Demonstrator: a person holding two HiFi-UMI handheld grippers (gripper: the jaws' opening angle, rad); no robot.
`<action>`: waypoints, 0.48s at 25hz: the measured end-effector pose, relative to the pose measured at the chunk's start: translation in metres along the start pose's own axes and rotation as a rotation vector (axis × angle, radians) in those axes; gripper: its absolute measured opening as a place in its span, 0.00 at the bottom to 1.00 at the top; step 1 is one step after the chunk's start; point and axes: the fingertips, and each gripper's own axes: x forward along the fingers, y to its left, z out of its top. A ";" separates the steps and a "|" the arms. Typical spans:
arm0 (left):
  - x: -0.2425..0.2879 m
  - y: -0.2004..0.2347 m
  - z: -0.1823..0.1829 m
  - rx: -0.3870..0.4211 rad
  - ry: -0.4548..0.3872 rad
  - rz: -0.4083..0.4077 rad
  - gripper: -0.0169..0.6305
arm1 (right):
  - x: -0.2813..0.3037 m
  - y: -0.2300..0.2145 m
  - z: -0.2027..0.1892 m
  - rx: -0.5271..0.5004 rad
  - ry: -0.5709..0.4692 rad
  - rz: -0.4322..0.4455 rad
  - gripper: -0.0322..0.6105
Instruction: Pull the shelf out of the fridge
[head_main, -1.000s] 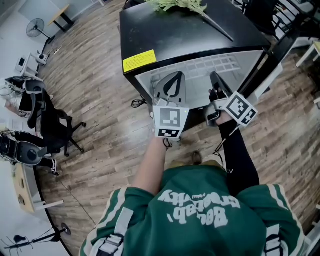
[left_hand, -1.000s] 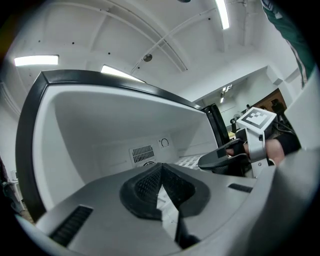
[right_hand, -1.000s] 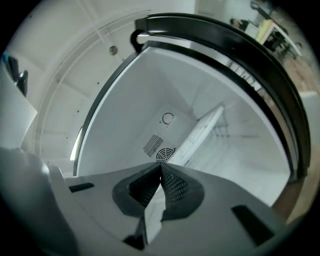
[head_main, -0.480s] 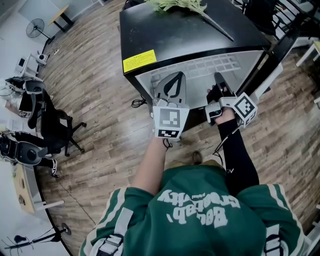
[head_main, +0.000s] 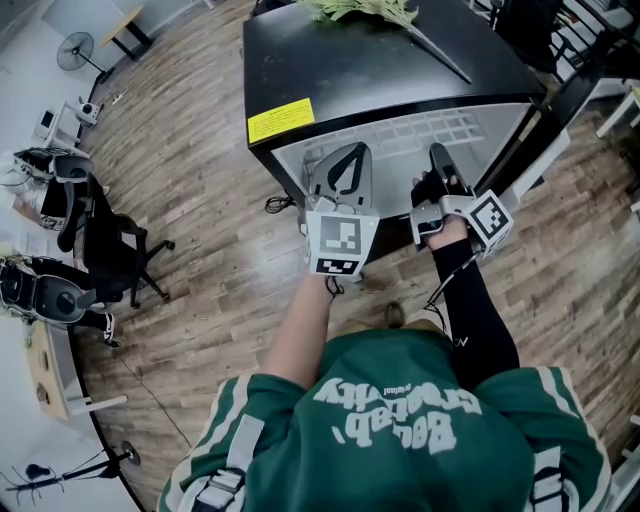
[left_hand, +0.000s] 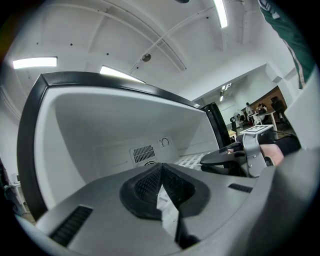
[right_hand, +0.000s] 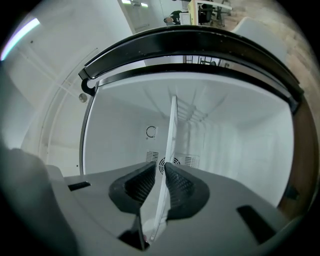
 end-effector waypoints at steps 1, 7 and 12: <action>0.000 0.000 0.000 0.002 0.001 0.000 0.05 | 0.000 0.000 0.000 0.005 0.001 0.003 0.17; 0.003 -0.004 0.000 0.005 0.000 0.001 0.05 | -0.003 -0.009 0.000 0.059 -0.003 -0.001 0.20; 0.003 -0.005 -0.002 -0.001 0.003 0.007 0.05 | 0.002 -0.013 0.005 0.094 -0.025 -0.004 0.21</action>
